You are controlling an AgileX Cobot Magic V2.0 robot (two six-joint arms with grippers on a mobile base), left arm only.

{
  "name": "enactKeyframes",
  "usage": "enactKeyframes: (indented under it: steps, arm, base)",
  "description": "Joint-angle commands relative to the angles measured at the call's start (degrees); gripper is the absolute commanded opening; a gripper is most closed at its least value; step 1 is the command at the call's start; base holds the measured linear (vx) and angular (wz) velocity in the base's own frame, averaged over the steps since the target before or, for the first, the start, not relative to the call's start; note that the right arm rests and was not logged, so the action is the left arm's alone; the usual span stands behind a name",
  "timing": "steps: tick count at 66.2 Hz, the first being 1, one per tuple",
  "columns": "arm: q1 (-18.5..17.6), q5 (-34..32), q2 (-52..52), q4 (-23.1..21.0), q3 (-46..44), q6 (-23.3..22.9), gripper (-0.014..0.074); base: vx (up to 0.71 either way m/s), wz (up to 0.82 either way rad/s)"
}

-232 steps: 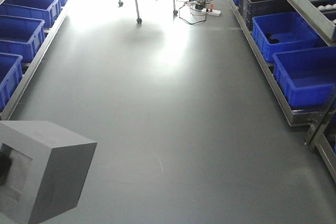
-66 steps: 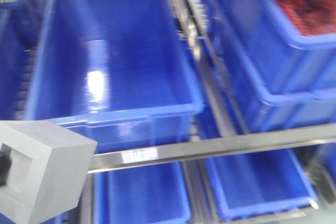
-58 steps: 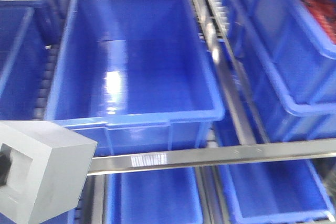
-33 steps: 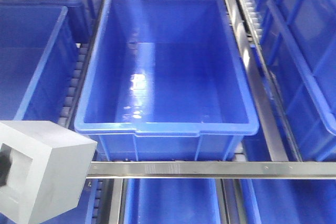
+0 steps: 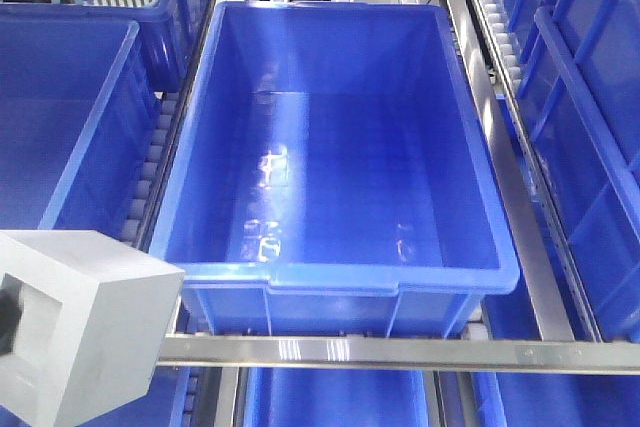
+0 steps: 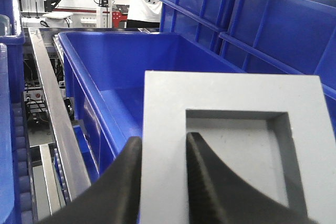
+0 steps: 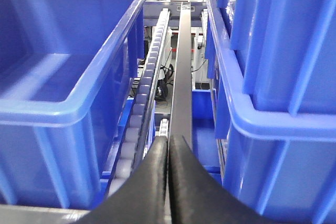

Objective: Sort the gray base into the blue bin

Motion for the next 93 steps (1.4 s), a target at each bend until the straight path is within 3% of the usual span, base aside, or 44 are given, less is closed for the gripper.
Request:
enactKeyframes:
  steps: [1, 93]
  arm:
    - [0.01, -5.52, 0.32, -0.73, -1.70, -0.38, -0.0006]
    - [0.01, -5.52, 0.32, -0.73, -1.70, -0.38, -0.0006]
  base:
    - [0.11, -0.01]
    - [0.08, -0.03]
